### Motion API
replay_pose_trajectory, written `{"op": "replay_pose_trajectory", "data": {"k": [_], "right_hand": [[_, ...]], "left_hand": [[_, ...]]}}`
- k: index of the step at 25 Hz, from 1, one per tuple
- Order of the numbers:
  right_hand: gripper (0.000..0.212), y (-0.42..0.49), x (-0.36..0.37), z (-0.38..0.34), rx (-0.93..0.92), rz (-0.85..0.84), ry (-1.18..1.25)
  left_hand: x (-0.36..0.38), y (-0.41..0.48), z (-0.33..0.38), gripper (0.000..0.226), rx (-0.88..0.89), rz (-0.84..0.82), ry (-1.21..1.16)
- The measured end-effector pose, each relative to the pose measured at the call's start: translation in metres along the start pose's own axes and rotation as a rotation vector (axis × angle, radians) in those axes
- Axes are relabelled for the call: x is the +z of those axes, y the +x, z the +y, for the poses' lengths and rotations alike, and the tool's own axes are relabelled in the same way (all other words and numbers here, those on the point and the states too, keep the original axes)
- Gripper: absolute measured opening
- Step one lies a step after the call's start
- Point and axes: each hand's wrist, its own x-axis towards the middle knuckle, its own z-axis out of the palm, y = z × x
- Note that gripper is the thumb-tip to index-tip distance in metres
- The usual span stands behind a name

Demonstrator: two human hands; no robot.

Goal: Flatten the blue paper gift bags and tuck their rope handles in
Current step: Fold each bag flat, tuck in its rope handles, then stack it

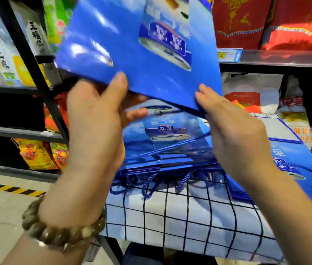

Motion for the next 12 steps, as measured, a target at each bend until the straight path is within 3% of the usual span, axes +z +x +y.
{"op": "replay_pose_trajectory", "data": {"k": [3,8,10,12], "right_hand": [[0.045,-0.018,-0.008,0.024,-0.094,-0.132,-0.111],[0.030,-0.042,-0.009,0.035,-0.076,-0.220,-0.090],[0.032,-0.041,-0.011,0.036,-0.017,-0.283,-0.072],[0.030,-0.041,-0.013,0.038,0.024,-0.338,-0.031]], "left_hand": [[-0.008,-0.021,-0.022,0.017,-0.237,0.031,-0.022],[-0.017,-0.040,-0.042,0.015,-0.416,-0.011,0.033],[-0.025,-0.043,-0.045,0.014,-0.380,-0.094,0.227],[-0.034,-0.048,-0.044,0.011,-0.172,-0.234,0.520]]}}
